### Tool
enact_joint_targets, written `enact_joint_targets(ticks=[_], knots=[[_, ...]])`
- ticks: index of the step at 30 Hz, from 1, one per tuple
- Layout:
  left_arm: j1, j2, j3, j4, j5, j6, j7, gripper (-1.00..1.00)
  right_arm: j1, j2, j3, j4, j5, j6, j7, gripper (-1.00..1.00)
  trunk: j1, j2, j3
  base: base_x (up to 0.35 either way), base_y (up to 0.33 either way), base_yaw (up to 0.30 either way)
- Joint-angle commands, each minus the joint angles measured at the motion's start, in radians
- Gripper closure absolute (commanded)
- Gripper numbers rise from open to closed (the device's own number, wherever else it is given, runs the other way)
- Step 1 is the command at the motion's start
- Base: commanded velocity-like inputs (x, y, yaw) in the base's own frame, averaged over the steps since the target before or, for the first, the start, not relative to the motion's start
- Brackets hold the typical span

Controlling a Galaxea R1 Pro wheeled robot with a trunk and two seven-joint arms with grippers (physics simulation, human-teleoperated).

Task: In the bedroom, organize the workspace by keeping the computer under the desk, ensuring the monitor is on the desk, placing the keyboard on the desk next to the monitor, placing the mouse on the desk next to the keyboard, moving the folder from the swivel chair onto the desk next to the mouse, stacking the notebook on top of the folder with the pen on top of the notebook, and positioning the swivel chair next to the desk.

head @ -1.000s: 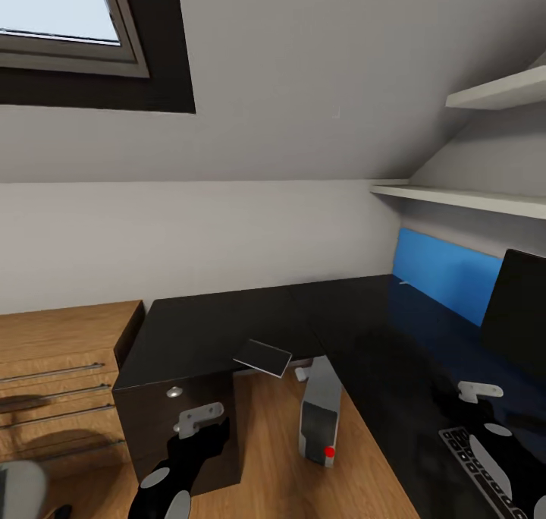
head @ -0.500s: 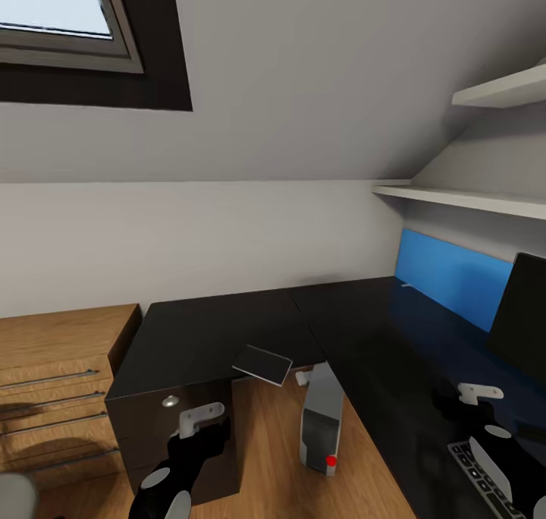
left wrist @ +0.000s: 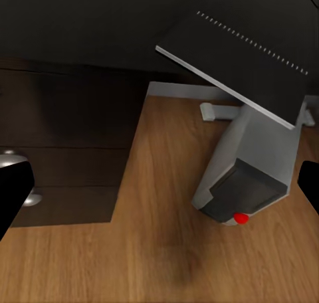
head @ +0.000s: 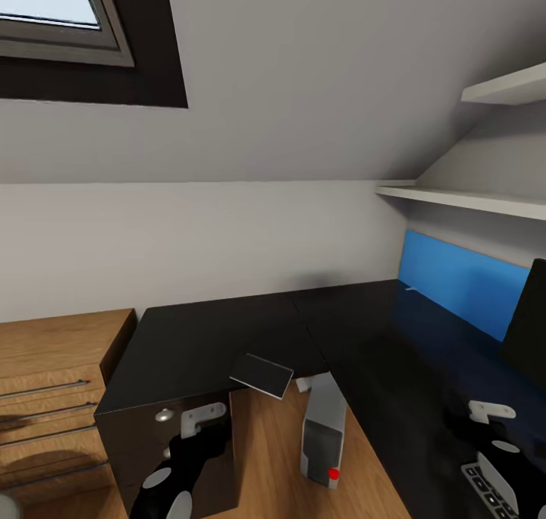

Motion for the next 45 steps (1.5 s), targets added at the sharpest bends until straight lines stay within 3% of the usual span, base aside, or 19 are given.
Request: enact_joint_targets(ticks=[1,24,25,45], knots=[[-0.001,0.000,-0.003,-0.002,0.010,0.002,0.010,-1.00,-0.002,-0.001,0.009,0.013,-0.013,-0.004,-0.011,1.00,0.000,-0.001,-0.001,0.011,0.000,0.000],[-0.001,-0.001,-0.014,-0.003,0.012,0.004,0.010,-1.00,-0.005,-0.001,0.010,0.040,-0.012,0.000,-0.020,1.00,0.000,-0.001,-0.001,0.001,0.000,0.000],[-0.001,-0.001,-0.014,-0.002,0.012,0.004,0.010,-1.00,-0.005,-0.001,0.010,0.040,-0.012,0.000,-0.020,-1.00,0.000,-0.001,-0.001,0.000,0.000,0.000],[-0.001,-0.001,-0.016,-0.002,0.030,0.004,0.010,-1.00,-0.004,-0.001,0.008,0.026,-0.013,-0.006,-0.017,-1.00,0.000,-0.001,-0.001,0.000,0.000,0.000]])
